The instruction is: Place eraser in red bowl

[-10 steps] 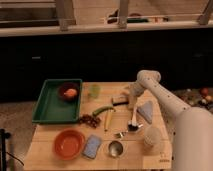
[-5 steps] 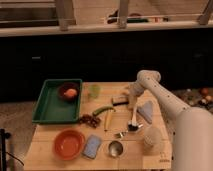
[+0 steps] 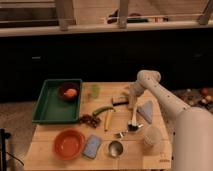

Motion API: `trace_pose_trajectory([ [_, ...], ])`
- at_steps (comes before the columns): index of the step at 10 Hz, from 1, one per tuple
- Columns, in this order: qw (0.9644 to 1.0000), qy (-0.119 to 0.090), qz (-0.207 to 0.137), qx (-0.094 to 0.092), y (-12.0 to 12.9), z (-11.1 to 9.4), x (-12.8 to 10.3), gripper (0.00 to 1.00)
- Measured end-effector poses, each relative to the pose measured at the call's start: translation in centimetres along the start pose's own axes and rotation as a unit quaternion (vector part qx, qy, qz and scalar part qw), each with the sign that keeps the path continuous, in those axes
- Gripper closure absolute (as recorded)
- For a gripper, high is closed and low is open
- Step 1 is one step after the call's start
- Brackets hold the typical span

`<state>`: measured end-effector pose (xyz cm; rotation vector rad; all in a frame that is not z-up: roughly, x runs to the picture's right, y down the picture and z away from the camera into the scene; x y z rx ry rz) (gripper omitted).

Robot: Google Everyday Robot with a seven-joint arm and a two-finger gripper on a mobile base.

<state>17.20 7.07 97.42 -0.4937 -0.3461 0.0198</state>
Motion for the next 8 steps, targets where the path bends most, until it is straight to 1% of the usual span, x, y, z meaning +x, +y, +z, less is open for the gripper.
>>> trace_pose_trajectory([
  [2, 1.0, 0.0, 0.0, 0.0, 0.02, -0.02, 0.04, 0.2],
  [3, 1.0, 0.0, 0.0, 0.0, 0.02, -0.02, 0.06, 0.23],
  [5, 1.0, 0.001, 0.001, 0.0, 0.05, -0.11, 0.13, 0.62],
  [7, 1.0, 0.001, 0.002, 0.001, 0.1, -0.48, 0.36, 0.84],
  [8, 1.0, 0.002, 0.002, 0.0, 0.13, -0.58, 0.35, 0.92],
])
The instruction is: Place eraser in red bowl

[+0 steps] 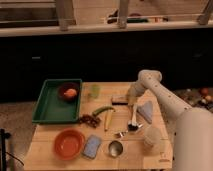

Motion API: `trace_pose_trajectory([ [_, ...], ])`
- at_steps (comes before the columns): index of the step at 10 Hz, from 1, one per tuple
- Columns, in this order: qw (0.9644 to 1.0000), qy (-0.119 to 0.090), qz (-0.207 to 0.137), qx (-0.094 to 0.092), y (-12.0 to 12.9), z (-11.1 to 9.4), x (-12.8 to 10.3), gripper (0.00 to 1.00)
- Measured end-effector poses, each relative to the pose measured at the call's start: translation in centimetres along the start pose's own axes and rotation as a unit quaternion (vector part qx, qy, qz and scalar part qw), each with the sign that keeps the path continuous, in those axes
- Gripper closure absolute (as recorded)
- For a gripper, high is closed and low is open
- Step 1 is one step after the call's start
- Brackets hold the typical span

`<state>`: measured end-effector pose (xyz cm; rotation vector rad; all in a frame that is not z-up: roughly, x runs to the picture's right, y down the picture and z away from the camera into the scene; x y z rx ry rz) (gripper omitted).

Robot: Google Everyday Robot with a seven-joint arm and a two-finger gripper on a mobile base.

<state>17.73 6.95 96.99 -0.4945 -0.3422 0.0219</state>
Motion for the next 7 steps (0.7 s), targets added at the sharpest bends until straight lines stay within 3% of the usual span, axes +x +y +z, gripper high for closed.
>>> trace_pose_trajectory([
  [1, 1.0, 0.001, 0.0, -0.001, 0.0, 0.0, 0.1, 0.98],
  [4, 0.9999, 0.006, -0.01, -0.005, 0.2, 0.0, -0.4, 1.0],
  [7, 0.998, 0.014, -0.05, -0.036, 1.4, 1.2, -4.5, 1.0],
])
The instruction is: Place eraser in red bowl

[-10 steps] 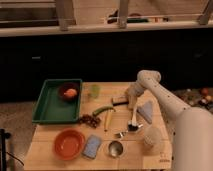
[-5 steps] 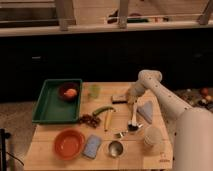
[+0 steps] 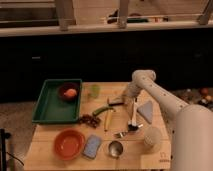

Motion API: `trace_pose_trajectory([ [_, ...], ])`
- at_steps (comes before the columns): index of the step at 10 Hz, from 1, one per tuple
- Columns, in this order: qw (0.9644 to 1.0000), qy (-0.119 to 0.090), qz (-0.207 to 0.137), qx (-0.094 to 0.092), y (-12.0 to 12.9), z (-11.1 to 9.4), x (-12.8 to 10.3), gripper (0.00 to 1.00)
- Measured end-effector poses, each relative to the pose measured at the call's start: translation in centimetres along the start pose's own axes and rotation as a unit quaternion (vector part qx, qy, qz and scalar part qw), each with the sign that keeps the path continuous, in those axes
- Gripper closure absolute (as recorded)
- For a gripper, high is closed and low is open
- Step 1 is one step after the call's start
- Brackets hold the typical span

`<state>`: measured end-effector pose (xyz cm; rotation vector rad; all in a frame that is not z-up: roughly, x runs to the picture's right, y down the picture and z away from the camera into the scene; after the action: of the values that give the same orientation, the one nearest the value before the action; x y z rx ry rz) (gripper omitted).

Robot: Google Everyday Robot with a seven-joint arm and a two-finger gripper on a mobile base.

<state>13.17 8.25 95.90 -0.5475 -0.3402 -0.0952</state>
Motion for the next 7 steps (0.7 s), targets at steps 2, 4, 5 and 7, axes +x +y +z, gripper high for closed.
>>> trace_pose_trajectory([
  [2, 0.9999, 0.001, -0.011, -0.009, 0.2, 0.0, -0.9, 1.0],
  [4, 0.9998, 0.003, -0.016, -0.007, 0.0, -0.7, -1.1, 1.0],
  [5, 0.9998, 0.006, -0.018, -0.001, -0.3, -1.6, -1.0, 1.0],
  [7, 0.9997, 0.012, -0.021, 0.009, -0.8, -3.0, -1.1, 1.0],
])
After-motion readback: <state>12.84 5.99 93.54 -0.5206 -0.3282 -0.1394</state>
